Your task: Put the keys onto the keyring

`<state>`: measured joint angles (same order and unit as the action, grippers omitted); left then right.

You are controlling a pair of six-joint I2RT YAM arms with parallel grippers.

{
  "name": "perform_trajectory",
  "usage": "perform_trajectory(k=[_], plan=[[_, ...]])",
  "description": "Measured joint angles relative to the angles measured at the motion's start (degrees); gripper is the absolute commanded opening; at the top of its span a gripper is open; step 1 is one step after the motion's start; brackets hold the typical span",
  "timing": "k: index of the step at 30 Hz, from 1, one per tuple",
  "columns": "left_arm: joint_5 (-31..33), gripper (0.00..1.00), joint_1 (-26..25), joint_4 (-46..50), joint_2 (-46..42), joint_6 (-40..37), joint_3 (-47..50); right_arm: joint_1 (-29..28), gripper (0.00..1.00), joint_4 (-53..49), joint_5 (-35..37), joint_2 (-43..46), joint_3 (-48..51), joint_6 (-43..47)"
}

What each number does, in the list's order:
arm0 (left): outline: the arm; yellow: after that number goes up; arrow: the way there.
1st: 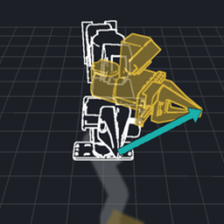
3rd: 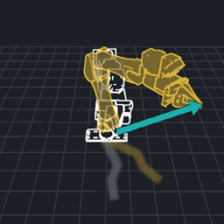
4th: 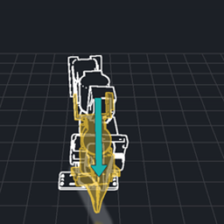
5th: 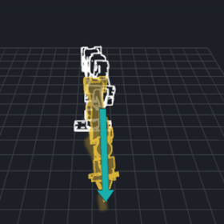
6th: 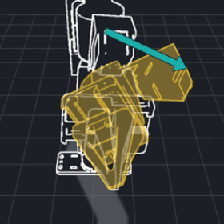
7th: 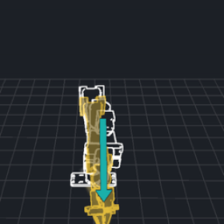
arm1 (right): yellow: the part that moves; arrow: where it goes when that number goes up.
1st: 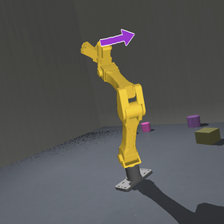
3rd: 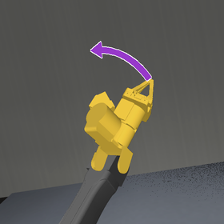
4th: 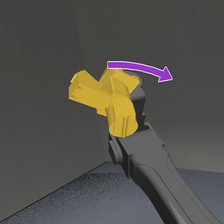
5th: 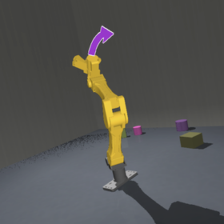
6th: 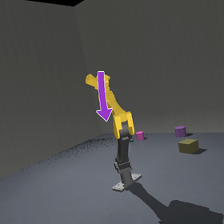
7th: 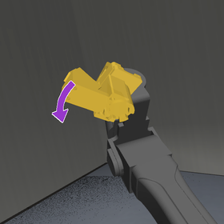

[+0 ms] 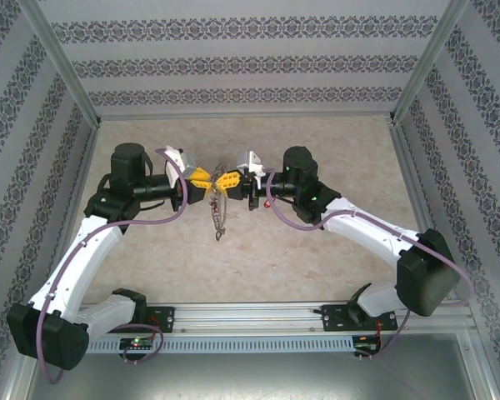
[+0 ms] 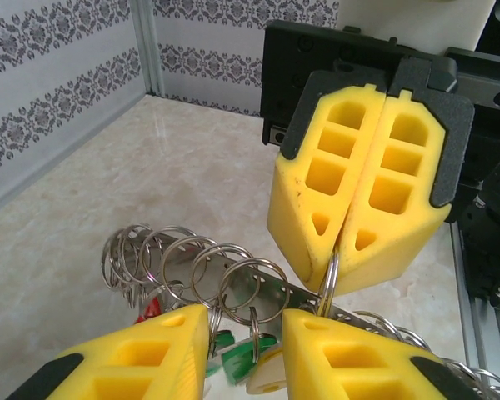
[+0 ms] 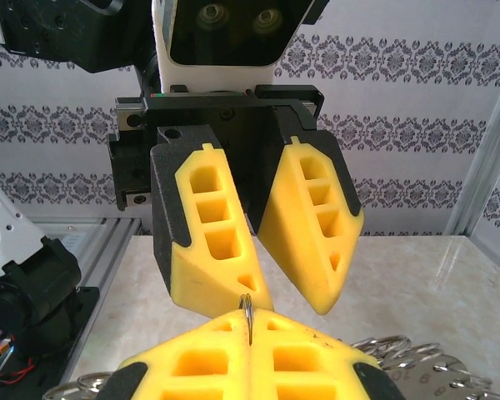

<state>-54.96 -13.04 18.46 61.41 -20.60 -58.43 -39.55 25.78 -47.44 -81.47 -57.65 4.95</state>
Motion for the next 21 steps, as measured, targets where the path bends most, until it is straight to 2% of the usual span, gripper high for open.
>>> perform_trajectory(k=[12,21], plan=[[-1.2,0.32,0.0,3.3,0.2,-3.0,-0.6,-0.1,0.0,-1.4,-0.3,0.0,0.0,0.3],[-4.7,0.34,0.0,7.6,1.7,-7.0,-2.3,-0.1,0.0,-2.2,-1.2,0.0,0.0,1.5]])
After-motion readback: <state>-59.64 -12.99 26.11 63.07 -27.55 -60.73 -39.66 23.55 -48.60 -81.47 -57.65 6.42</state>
